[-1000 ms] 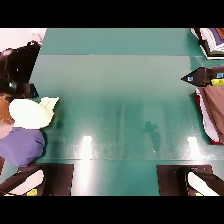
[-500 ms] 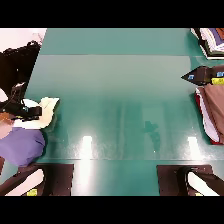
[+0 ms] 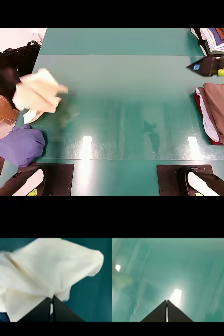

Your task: Fold the shirts.

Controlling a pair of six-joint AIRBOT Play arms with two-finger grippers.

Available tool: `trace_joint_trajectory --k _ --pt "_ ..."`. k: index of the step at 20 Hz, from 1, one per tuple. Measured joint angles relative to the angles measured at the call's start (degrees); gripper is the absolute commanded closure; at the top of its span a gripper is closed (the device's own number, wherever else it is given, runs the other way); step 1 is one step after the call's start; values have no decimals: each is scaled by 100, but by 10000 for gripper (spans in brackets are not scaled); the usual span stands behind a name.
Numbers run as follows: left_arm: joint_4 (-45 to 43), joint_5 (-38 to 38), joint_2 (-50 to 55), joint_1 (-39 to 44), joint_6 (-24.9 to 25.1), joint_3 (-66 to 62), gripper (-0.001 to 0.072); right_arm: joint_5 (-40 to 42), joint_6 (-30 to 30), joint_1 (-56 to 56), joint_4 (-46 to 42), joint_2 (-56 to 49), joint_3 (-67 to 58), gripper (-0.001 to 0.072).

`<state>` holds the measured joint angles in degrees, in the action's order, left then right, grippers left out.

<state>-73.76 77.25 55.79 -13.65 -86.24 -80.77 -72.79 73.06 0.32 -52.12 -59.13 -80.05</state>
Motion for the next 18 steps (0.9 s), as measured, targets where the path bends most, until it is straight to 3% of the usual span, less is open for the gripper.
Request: trace_joint_trajectory --k 4,8,12,13,14,15,16,18 --pt "361 94 -103 1075 -28 -1633 688 358 0 0 -2 -2 -769 693" --pt "433 -247 162 2509 -236 -2124 688 498 -2 0 -2 -17 -1377 693" --pt "479 -413 1086 4026 -332 -2253 684 518 -2 0 -9 -24 -1639 693" --pt "479 -424 1384 4360 -330 -2267 567 472 -2 0 -11 -26 -1665 693" --pt "498 -463 1709 4699 -310 -2280 271 426 -4 0 -13 -26 -1685 692" --pt "549 -505 2004 4983 -267 -2288 152 393 -4 0 -17 -28 -1698 693" --pt "577 -535 2308 5235 -216 -2291 203 345 -2 0 -28 -28 -1709 692" --pt "588 -612 2736 5475 -76 -2299 215 251 -2 0 -35 -28 -1722 692"
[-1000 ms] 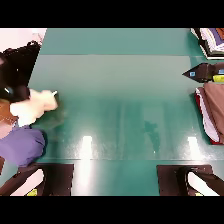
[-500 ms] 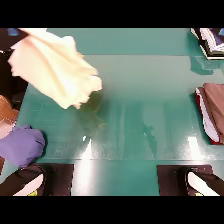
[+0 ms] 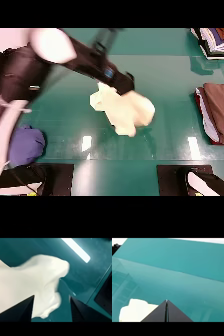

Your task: Fold the shirts.

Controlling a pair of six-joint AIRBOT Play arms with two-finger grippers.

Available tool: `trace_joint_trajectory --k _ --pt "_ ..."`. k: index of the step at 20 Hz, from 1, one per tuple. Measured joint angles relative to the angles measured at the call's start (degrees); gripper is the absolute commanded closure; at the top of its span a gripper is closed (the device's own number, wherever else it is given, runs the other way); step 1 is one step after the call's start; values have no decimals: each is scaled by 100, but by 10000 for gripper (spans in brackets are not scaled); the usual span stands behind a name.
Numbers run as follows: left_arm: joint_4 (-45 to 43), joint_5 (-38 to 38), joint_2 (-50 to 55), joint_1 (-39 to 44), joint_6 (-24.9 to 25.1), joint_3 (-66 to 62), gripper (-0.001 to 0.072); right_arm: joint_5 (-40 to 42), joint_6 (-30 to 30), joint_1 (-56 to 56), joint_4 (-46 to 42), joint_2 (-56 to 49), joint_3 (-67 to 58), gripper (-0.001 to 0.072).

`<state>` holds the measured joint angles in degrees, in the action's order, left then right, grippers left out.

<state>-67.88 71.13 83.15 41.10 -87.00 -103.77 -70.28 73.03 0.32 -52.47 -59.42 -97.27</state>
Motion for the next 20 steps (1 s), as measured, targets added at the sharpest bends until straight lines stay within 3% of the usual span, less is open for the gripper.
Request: trace_joint_trajectory --k 3,10,14,19,20 --pt "-219 -76 299 -223 114 -24 215 -109 -2 0 -7 0 -9 693" --pt "-538 -35 485 -2109 48 1060 215 -197 0 0 -13 -15 -9 693" --pt "0 -743 540 -2712 70 2365 215 -212 0 0 -13 -24 -7 693" --pt "962 -1467 927 -2811 527 3077 217 -243 0 0 -11 -24 -4 692" --pt "1082 -1558 988 -2800 568 3119 311 -278 0 0 -11 -37 -4 693"
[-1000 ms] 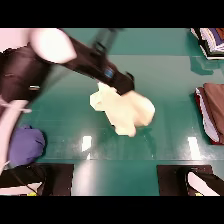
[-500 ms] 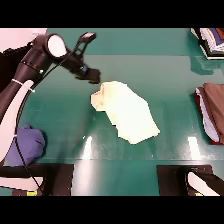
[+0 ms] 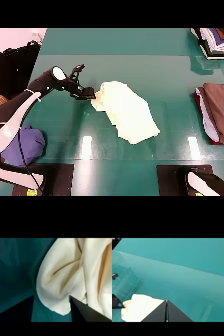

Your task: Fold the shirts.

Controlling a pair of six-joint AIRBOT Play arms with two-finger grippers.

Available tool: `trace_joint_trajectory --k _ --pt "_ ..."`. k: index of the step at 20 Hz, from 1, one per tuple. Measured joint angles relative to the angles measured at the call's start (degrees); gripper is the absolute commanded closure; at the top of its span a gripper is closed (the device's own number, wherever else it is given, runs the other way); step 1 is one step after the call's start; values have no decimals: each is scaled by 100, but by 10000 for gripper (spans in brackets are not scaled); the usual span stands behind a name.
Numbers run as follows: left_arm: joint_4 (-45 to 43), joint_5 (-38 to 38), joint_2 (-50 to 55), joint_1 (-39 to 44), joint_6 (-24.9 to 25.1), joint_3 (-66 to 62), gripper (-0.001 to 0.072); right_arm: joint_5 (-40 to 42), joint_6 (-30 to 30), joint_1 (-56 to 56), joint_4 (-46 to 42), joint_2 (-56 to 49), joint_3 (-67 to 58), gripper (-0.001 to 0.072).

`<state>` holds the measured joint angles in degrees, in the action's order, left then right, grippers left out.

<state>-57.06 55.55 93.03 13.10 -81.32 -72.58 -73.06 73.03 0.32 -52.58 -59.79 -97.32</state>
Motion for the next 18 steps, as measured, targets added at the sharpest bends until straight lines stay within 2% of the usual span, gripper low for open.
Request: trace_joint_trajectory --k 1,2,7,8,9,10,14,16,18 --pt "92 -57 52 4 26 22 599 -76 0 0 -4 -24 2 692" --pt "164 -98 85 9 48 7 677 -168 4 0 -24 -55 22 692" --pt "291 79 153 -22 160 -595 686 -706 149 0 -378 -122 1025 690" --pt "293 160 155 -20 175 -758 685 -763 175 0 -514 -96 1416 576" --pt "297 232 157 -20 195 -925 686 -802 201 0 -623 -66 1882 309" --pt "297 286 162 -22 201 -1073 686 -828 229 0 -697 -46 2396 241" --pt "297 428 164 -22 223 -1366 685 -710 256 157 -686 -203 4380 243" --pt "293 463 164 -22 232 -1425 686 -431 142 363 -448 -407 5084 245" --pt "284 494 164 -22 234 -1453 686 -105 22 590 -190 -636 5508 277"
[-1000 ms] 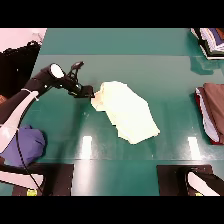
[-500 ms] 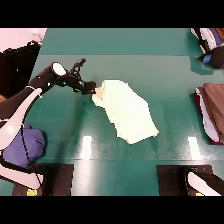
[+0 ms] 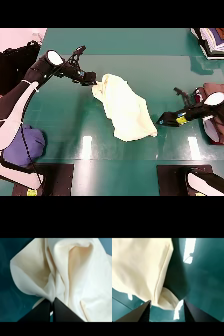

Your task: Fold the shirts.

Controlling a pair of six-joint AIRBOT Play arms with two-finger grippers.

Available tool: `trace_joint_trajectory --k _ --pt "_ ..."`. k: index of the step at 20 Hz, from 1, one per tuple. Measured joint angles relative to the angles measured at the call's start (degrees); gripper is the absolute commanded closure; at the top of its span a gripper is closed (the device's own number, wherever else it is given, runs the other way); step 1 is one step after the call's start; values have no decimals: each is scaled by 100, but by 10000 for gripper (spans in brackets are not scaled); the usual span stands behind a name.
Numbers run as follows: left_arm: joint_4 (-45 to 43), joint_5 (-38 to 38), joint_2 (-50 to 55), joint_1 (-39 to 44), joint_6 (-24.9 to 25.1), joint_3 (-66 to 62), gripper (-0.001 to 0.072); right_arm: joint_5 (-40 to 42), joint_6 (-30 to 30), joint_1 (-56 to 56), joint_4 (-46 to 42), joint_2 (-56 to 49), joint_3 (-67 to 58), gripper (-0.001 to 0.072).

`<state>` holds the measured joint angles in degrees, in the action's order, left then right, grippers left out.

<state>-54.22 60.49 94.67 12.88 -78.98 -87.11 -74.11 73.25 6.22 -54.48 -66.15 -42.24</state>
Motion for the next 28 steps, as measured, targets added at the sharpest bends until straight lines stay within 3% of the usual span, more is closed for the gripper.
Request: trace_joint_trajectory --k 1,3,4,11,18,28 --pt "-9 7 2 0 -2 -9 686 133 -42 105 92 -114 125 300" --pt "-17 26 2 -2 0 -20 686 315 -144 297 221 -328 291 656" --pt "-22 35 2 -2 0 -22 686 396 -199 367 264 -417 343 693" --pt "-817 70 -527 -4 -2 -490 686 649 -378 -13 149 111 -186 694" --pt "-2107 -11 -2170 -7 -4 -1659 686 656 -295 -1231 -79 1342 -2664 694" --pt "-2369 -452 -4304 -4 -52 -2640 686 518 -286 -2315 -79 2000 -5534 694"
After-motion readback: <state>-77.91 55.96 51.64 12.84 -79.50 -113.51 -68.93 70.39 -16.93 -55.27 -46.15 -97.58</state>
